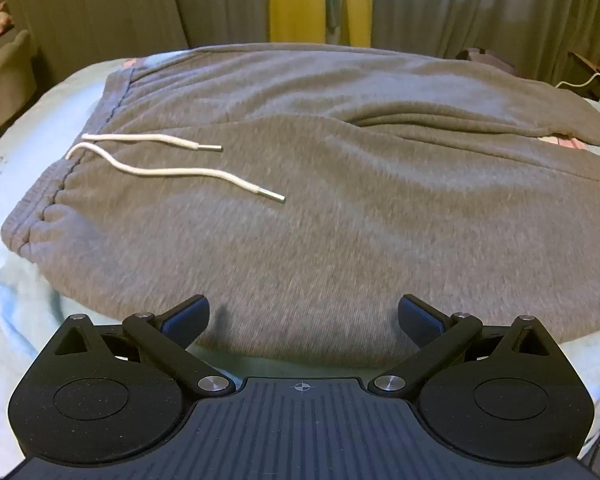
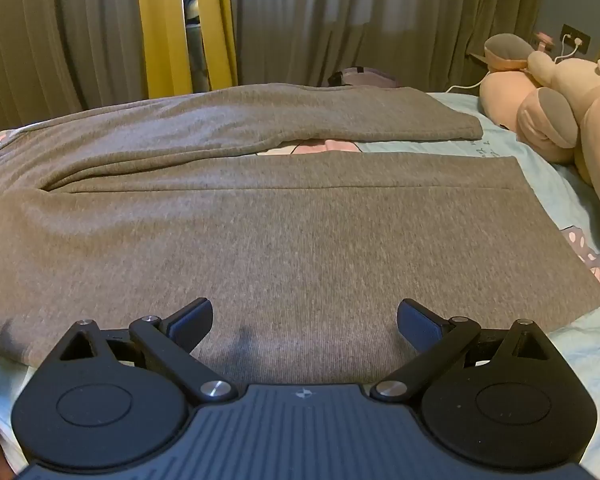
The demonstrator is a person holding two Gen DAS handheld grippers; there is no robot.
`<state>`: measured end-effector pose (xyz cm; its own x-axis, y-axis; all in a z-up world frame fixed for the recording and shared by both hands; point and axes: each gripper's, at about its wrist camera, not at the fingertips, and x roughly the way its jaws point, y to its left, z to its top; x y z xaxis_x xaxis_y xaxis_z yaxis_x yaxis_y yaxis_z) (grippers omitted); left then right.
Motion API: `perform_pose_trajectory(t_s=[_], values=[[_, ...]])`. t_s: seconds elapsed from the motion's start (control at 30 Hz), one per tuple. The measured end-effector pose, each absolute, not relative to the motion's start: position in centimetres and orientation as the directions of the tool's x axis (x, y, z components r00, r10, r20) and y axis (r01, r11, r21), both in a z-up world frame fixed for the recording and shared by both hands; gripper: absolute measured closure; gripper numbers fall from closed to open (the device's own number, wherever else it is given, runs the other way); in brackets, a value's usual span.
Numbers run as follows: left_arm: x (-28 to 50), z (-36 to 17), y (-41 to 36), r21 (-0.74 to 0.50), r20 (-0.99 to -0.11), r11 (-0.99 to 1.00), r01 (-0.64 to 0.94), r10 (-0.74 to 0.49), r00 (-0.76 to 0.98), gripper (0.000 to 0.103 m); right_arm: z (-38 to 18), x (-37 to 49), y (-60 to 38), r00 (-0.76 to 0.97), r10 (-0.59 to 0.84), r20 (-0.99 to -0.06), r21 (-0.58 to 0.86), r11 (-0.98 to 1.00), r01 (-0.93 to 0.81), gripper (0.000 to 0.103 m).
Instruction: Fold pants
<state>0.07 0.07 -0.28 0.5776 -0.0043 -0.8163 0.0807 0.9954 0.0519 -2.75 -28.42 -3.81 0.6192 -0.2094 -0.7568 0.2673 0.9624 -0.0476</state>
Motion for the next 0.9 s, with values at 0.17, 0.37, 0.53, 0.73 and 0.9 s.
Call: perform_pose_trajectory(t_s=[0.17, 0.37, 0.53, 0.73, 0.9], values=[[0.03, -0.34, 0.14, 0.050, -0.817, 0.996, 0.080, -0.006, 0.577, 0.000, -3.86, -2.79, -28.48, 0.618, -0.208, -0.758, -0.045, 0.962, 0.269, 0.004], [-0.03, -0.47, 0.18, 0.050, -0.817, 0.996, 0.079, -0.005, 0.576, 0.000, -3.86, -2.77, -28.48, 0.617, -0.209, -0.758, -0.046, 0.962, 0.269, 0.004], [-0.05, -0.57, 0.20, 0.047, -0.818, 0.996, 0.078, -0.006, 0.575, 0.000, -3.88, -2.75, -28.51, 0.617, -0.209, -0.759, -0.047, 0.962, 0.269, 0.004], [-0.02, -0.56, 0.21, 0.047, -0.819, 0.996, 0.078, -0.006, 0.573, 0.000, -3.90, -2.77, -28.50, 0.617, -0.209, -0.759, -0.046, 0.962, 0.269, 0.004], [0.01, -0.53, 0.24, 0.047, -0.820, 0.996, 0.078, -0.007, 0.573, 0.000, -3.92, -2.75, -28.52, 0.615, -0.209, -0.760, -0.047, 0.962, 0.269, 0.004]])
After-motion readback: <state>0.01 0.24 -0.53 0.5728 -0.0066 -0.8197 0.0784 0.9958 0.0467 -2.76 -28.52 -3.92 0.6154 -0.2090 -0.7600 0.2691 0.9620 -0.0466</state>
